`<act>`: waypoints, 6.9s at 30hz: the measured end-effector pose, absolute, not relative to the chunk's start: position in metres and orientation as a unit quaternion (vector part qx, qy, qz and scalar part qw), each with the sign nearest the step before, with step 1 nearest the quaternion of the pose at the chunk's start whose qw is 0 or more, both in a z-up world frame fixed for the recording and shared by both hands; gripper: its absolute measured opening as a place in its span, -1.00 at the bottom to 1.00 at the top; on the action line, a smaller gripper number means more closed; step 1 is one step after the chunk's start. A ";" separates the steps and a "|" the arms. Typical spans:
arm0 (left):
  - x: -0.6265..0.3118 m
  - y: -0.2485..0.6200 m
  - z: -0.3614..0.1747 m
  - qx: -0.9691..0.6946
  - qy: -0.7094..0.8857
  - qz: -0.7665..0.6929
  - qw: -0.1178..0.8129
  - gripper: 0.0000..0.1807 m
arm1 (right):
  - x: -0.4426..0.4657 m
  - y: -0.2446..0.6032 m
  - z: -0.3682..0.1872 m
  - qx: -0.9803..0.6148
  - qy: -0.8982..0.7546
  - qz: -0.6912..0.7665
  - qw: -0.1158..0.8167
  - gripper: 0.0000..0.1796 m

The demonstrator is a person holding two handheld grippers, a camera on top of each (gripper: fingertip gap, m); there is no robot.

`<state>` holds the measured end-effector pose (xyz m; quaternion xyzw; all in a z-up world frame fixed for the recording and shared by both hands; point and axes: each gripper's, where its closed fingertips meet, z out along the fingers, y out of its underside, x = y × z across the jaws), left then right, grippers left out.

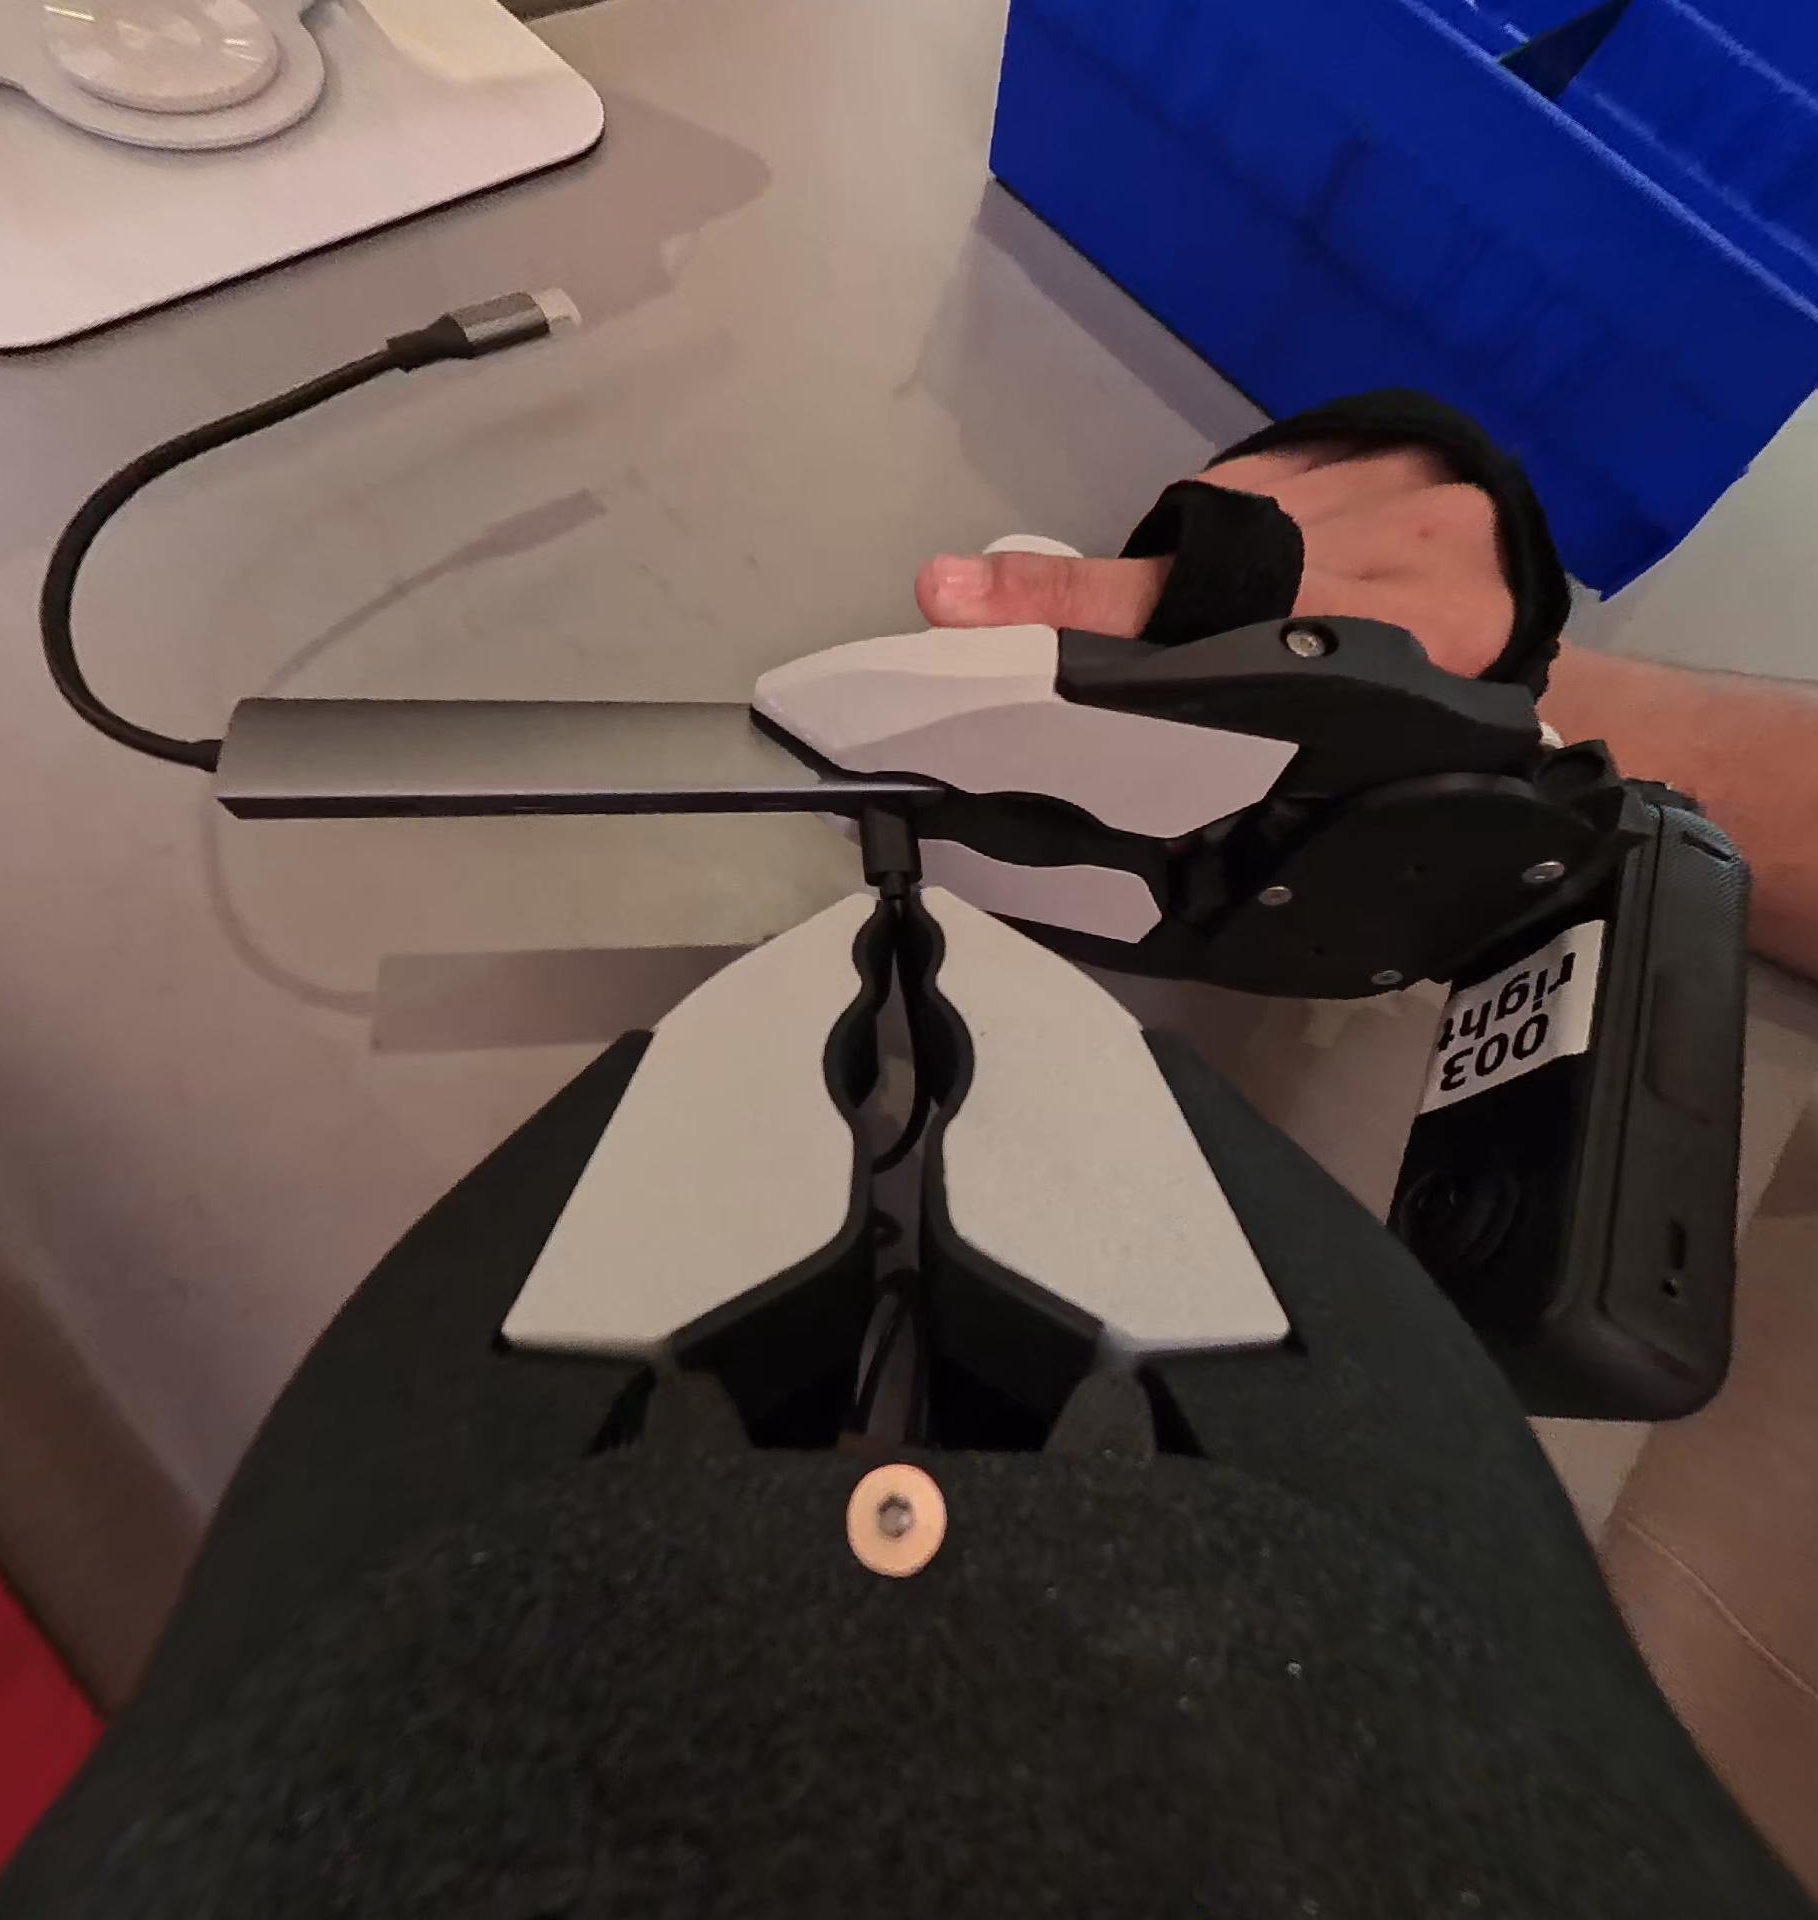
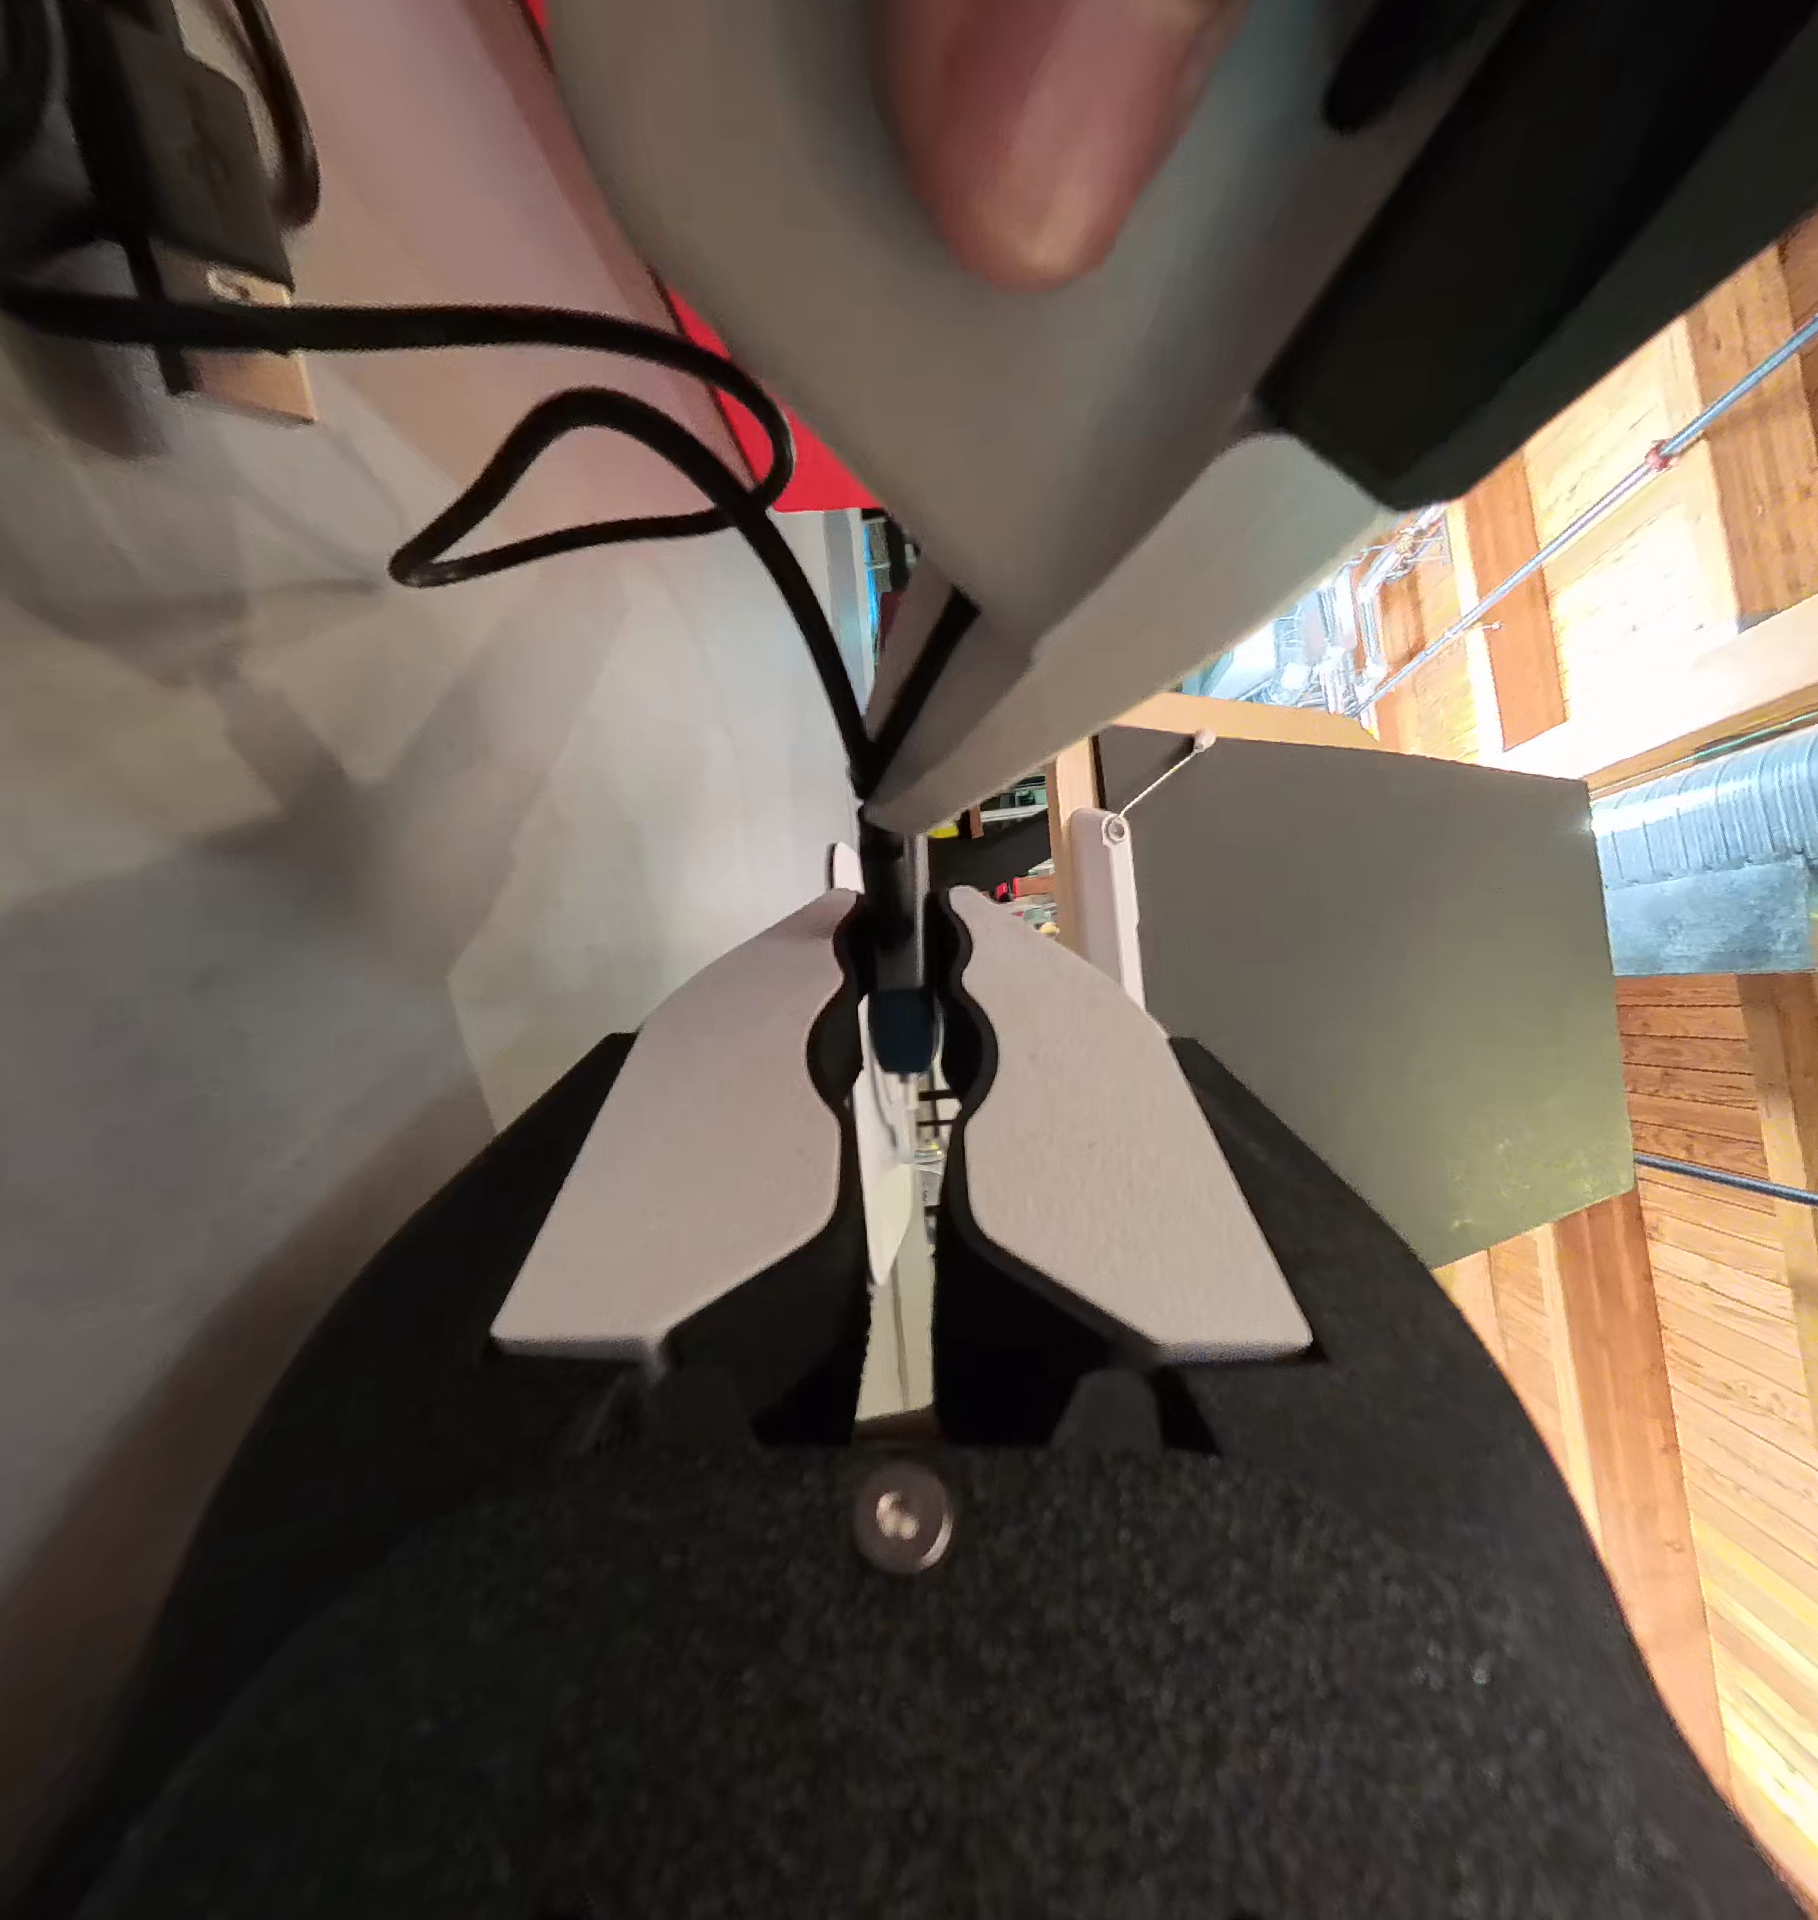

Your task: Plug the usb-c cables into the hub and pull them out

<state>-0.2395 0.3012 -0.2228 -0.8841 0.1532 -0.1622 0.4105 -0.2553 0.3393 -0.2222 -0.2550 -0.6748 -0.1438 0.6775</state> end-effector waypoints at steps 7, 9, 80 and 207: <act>-0.240 0.303 -0.203 -0.858 0.126 -0.219 0.448 -0.91 | -0.250 0.347 -0.208 -0.264 -0.659 -0.113 0.695 -0.89; -0.254 0.307 -0.190 -0.848 0.084 -0.240 0.465 -0.78 | -0.241 0.353 -0.193 -0.279 -0.634 -0.088 0.716 -0.89; -0.286 0.091 -0.233 -0.848 0.016 -0.250 0.467 -0.74 | -0.211 0.384 -0.273 -0.265 -0.853 -0.162 0.420 -0.77; -0.264 0.202 -0.183 -0.838 0.163 -0.208 0.477 -0.64 | -0.075 0.199 -0.246 -0.739 -0.430 0.333 0.397 -0.76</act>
